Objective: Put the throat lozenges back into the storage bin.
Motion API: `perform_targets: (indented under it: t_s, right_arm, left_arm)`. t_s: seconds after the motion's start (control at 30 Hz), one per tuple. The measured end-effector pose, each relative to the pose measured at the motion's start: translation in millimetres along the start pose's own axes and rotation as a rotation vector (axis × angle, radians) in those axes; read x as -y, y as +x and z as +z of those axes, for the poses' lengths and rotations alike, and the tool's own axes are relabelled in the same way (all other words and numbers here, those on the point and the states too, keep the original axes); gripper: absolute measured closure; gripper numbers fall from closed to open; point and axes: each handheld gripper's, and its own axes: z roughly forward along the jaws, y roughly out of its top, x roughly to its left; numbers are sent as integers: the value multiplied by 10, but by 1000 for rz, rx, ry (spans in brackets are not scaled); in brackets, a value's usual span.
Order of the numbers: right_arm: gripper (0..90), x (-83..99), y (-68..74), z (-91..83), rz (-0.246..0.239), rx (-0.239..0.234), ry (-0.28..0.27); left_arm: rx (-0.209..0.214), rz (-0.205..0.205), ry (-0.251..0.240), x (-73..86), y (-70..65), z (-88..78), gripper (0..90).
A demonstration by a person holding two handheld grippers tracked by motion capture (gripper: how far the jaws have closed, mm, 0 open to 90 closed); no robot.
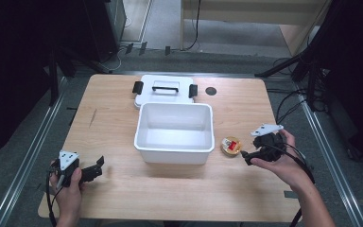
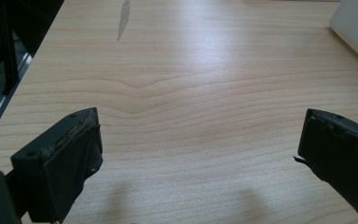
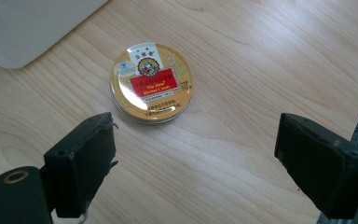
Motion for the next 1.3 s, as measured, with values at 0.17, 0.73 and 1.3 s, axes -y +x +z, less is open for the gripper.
perform_targets:
  t_s: [0.17,0.73,1.3]
  right_arm:
    - [126,-202,12,22,-79,-41,76]
    - [86,-552,170,338,-353,-209,310]
    - [96,-644,128,765,-462,-267,394]
  left_arm:
    - [2,1,1,-1,0,0,2]
    - [12,7,8,-4,-1,6,1]
    - [20,11,12,-6,-5,11,1]
